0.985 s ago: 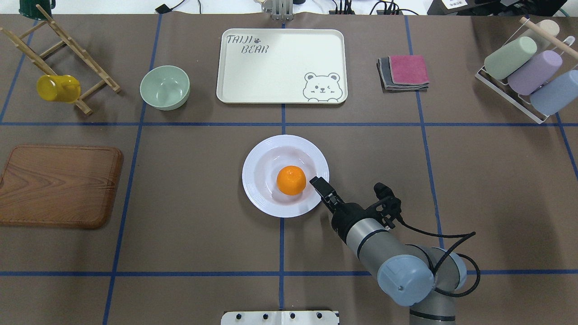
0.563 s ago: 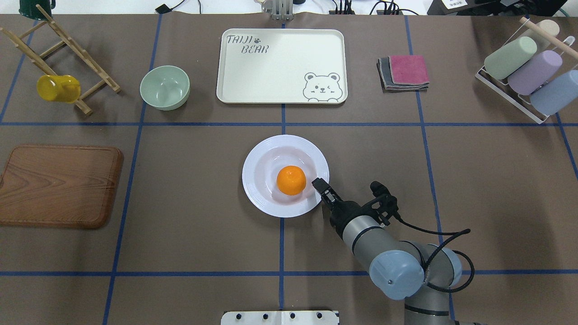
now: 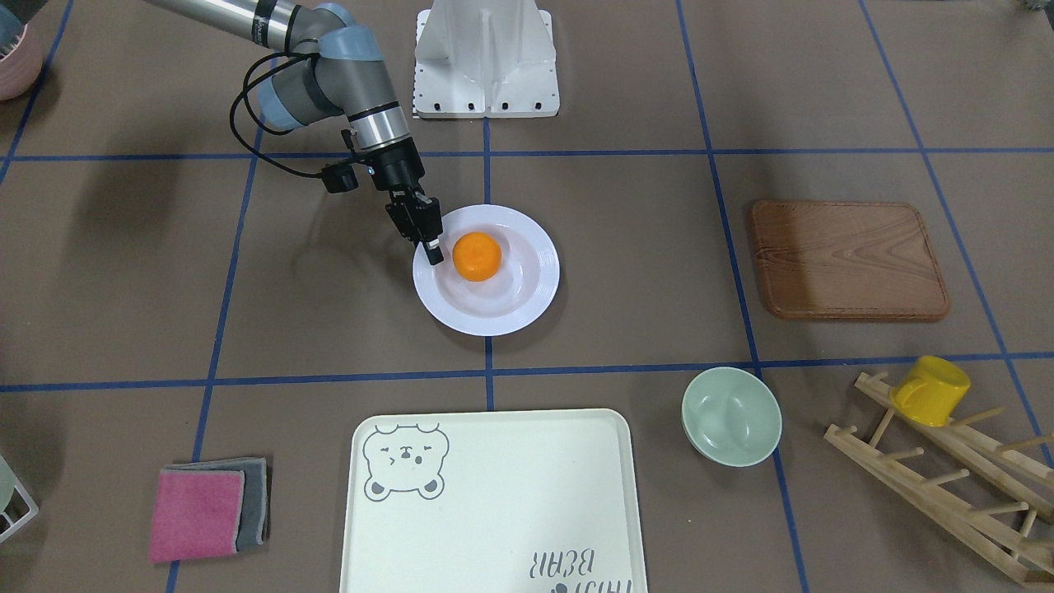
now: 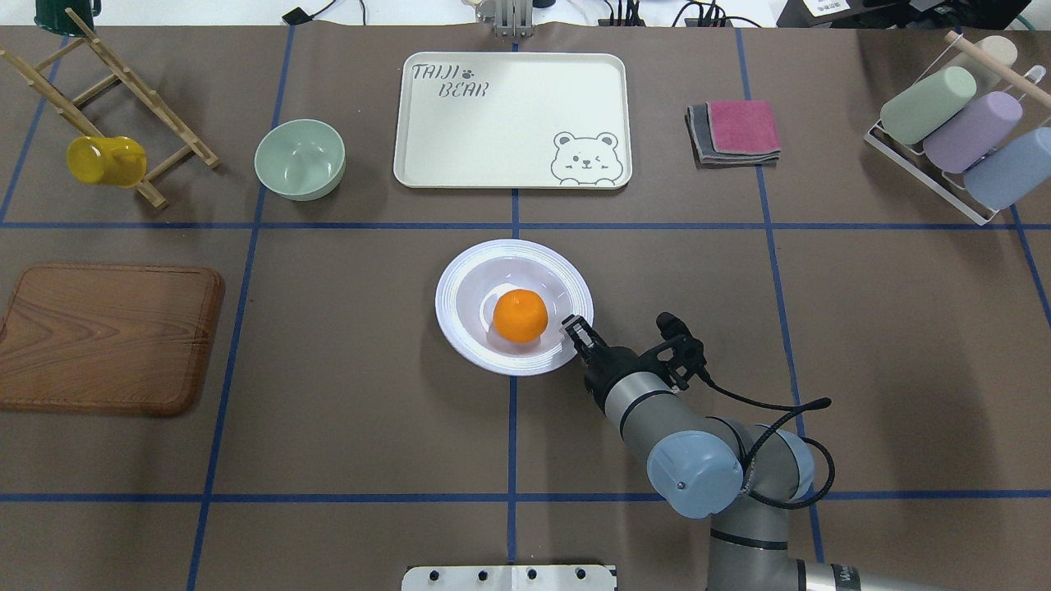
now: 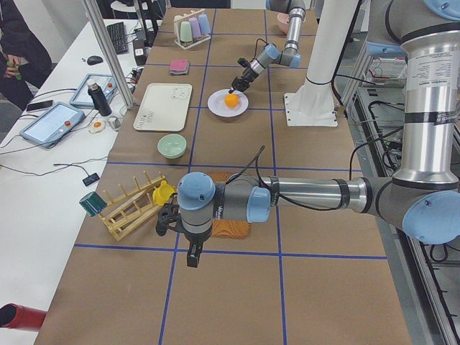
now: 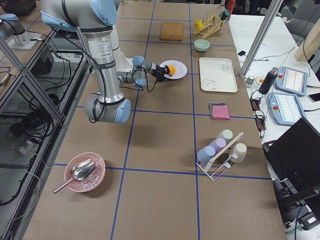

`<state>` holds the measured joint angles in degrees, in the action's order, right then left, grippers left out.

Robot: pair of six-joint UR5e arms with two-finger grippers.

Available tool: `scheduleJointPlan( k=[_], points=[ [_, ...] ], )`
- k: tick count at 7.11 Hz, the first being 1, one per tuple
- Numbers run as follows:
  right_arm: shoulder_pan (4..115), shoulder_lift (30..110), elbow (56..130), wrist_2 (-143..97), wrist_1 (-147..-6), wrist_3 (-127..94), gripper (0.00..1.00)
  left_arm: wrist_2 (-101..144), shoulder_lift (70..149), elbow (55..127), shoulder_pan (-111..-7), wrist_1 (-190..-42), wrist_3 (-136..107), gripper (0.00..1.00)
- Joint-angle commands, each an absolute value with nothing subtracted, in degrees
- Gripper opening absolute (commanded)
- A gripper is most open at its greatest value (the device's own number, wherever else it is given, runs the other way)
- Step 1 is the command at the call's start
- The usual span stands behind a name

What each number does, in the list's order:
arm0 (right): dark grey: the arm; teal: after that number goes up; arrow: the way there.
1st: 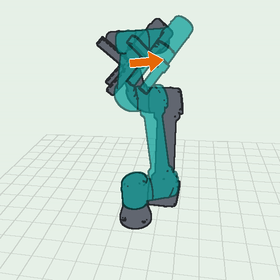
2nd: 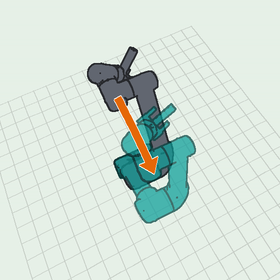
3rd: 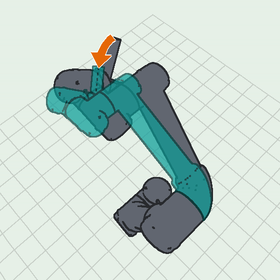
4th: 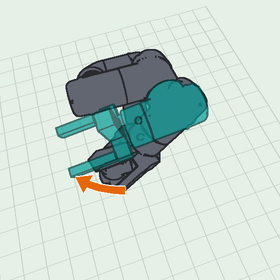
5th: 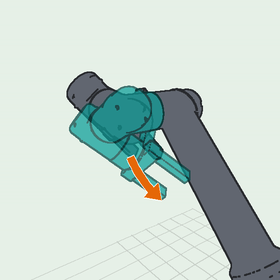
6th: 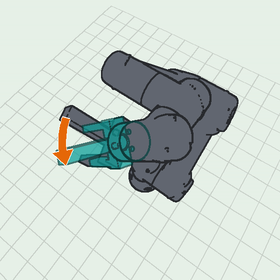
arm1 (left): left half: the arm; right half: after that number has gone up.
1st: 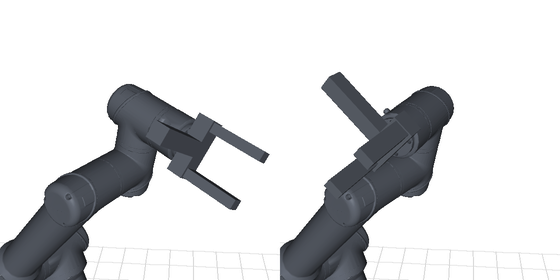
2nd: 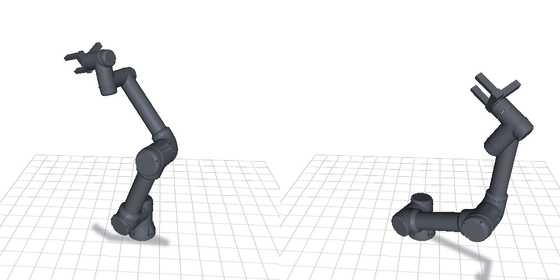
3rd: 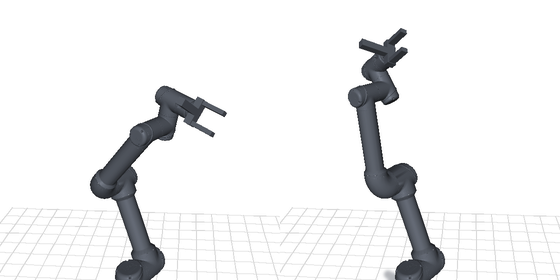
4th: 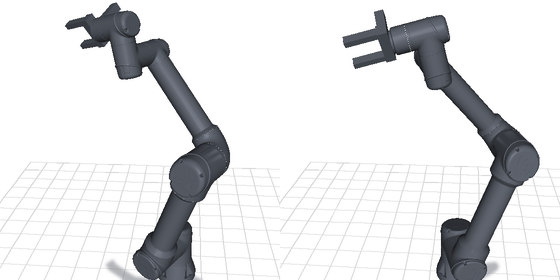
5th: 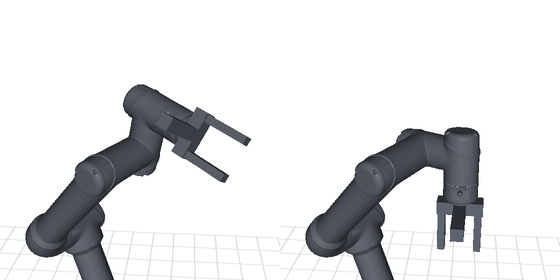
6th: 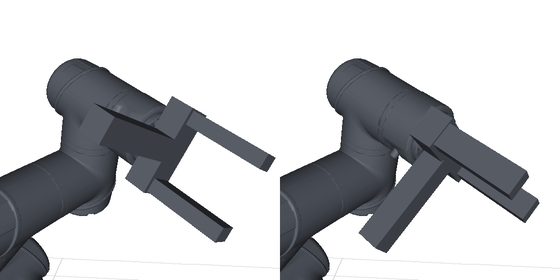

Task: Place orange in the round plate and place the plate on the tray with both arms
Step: 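Grip the rim of the white plate nearest the robot with the right gripper, then slide the plate with the orange onto the bear-print tray with the right gripper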

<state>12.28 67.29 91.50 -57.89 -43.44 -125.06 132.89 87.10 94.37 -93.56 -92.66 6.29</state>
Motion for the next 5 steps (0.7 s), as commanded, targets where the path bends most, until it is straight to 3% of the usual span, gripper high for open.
scheduleJointPlan(
  k=[1, 5],
  points=[
    [13.2, 67.6, 91.3, -57.9, -37.8, -125.2, 0.0, 132.9, 87.1, 94.4, -93.5, -92.6, 6.2, 0.99],
    [16.5, 67.6, 91.3, -52.1, -35.0, -123.3, 0.0, 133.0, 87.2, 94.8, -93.6, -92.6, 6.2, 0.99]
  ],
)
